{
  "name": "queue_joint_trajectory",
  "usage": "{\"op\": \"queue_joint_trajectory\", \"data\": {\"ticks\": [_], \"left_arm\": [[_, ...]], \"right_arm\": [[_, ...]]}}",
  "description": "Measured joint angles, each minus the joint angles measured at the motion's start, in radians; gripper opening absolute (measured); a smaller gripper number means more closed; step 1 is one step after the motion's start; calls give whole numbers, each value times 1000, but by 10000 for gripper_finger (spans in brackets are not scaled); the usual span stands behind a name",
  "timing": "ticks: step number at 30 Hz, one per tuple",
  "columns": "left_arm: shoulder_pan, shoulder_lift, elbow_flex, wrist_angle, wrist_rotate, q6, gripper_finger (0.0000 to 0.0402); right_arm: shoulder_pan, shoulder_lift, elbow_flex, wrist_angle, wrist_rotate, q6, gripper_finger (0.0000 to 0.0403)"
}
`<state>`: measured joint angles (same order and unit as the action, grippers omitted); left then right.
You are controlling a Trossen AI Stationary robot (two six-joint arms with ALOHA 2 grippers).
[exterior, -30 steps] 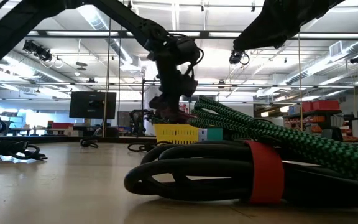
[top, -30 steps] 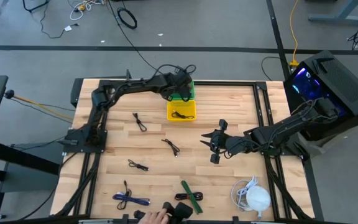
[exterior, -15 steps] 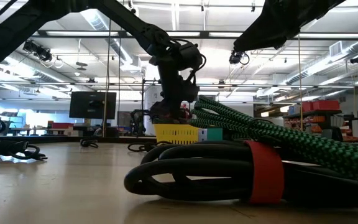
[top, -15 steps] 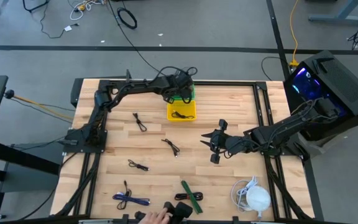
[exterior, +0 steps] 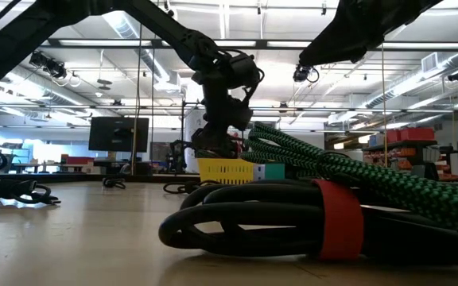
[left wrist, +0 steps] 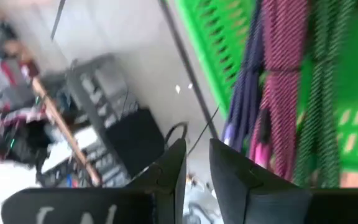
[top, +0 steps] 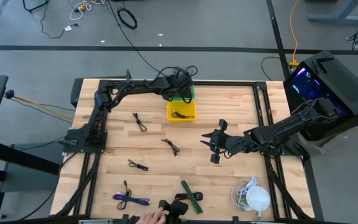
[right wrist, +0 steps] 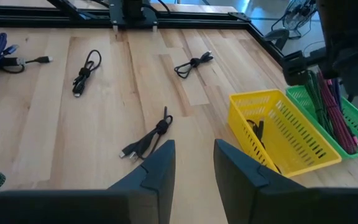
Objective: Pick & Place USB Port
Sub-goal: Put the top-left black charger cable into the yellow basket
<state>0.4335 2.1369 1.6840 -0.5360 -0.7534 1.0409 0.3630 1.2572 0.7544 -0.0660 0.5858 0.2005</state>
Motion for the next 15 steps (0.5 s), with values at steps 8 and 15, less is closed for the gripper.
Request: {"op": "queue_joint_trajectory", "data": {"ticks": [8, 15], "left_arm": [[30, -160, 0, -248, 143, -298, 77], [48, -378, -4, -674, 514, -659, 73]], "right_arm": [[0, 0, 0, -8, 0, 1, 111], [0, 0, 0, -9, 0, 1, 111]]}}
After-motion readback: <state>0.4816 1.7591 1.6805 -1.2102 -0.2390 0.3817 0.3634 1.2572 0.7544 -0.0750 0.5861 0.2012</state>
